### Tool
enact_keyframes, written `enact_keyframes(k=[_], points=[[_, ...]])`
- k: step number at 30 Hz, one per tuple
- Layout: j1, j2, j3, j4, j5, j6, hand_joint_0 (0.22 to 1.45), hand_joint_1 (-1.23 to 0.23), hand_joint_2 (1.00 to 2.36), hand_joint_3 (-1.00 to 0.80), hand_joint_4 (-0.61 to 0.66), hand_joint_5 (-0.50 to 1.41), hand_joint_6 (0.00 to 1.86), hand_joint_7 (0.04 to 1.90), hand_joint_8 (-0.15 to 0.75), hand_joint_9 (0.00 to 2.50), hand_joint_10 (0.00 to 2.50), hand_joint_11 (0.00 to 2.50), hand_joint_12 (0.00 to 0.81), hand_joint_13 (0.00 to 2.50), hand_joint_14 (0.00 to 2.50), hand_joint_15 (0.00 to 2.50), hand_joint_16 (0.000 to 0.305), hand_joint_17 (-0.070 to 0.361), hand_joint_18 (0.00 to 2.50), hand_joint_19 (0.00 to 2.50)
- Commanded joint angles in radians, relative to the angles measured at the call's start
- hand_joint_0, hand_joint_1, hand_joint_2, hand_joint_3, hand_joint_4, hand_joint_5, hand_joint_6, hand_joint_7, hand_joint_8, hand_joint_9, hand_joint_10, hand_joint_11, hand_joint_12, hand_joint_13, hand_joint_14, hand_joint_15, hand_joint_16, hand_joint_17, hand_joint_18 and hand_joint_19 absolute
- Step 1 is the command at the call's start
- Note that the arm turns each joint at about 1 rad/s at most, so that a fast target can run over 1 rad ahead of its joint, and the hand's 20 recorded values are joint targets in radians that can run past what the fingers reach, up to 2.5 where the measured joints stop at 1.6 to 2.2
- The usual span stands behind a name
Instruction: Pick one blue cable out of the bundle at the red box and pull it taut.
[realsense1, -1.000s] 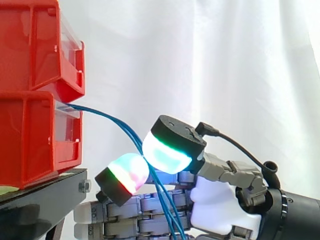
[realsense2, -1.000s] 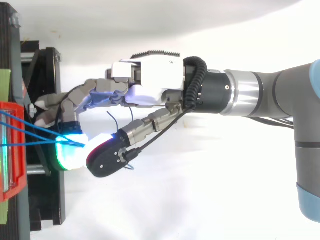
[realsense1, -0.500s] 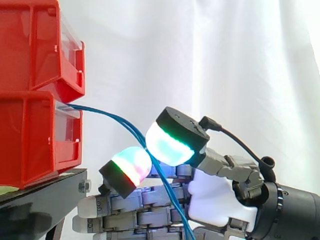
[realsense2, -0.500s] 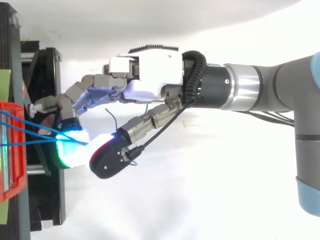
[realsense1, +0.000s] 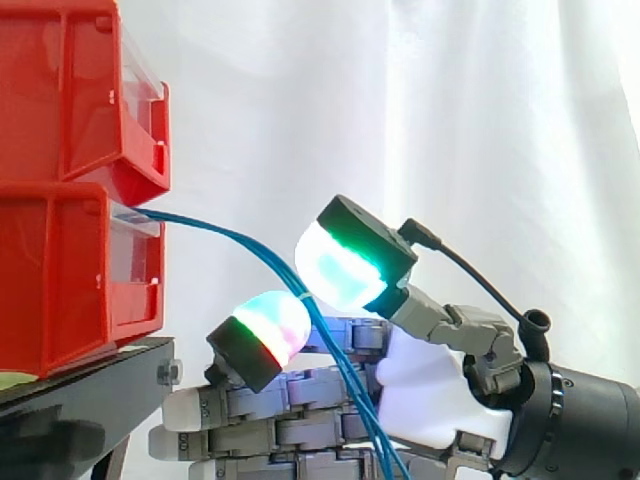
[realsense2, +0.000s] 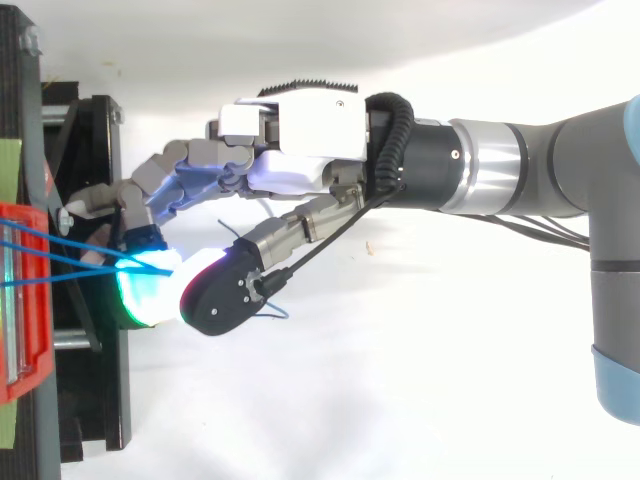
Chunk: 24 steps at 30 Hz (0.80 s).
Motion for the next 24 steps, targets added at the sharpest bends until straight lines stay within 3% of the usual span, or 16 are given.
enact_keyframes(k=[1, 11, 24], points=[[0.0, 0.0, 0.001, 0.0, 0.0, 0.0, 0.59, -0.63, 1.01, -0.37, 0.17, -0.13, 0.88, 1.05, 0.353, 0.53, 0.01, 0.26, 0.369, 0.21, 0.0, 0.11, 0.059, 0.132, 0.08, 0.08], [0.0, 0.0, 0.001, -0.003, 0.0, 0.0, 0.59, -0.75, 1.01, -0.16, 0.22, -0.11, 0.91, 1.1, 0.394, 0.6, 0.01, 0.34, 0.405, 0.29, 0.0, 0.13, 0.065, 0.147, 0.19, 0.05], [-0.005, 0.0, 0.002, -0.017, -0.002, 0.0, 0.62, -0.81, 1.01, -0.1, 0.19, -0.11, 0.91, 1.18, 0.392, 0.64, 0.01, 0.38, 0.398, 0.34, 0.0, 0.16, 0.063, 0.142, 0.22, 0.04]])
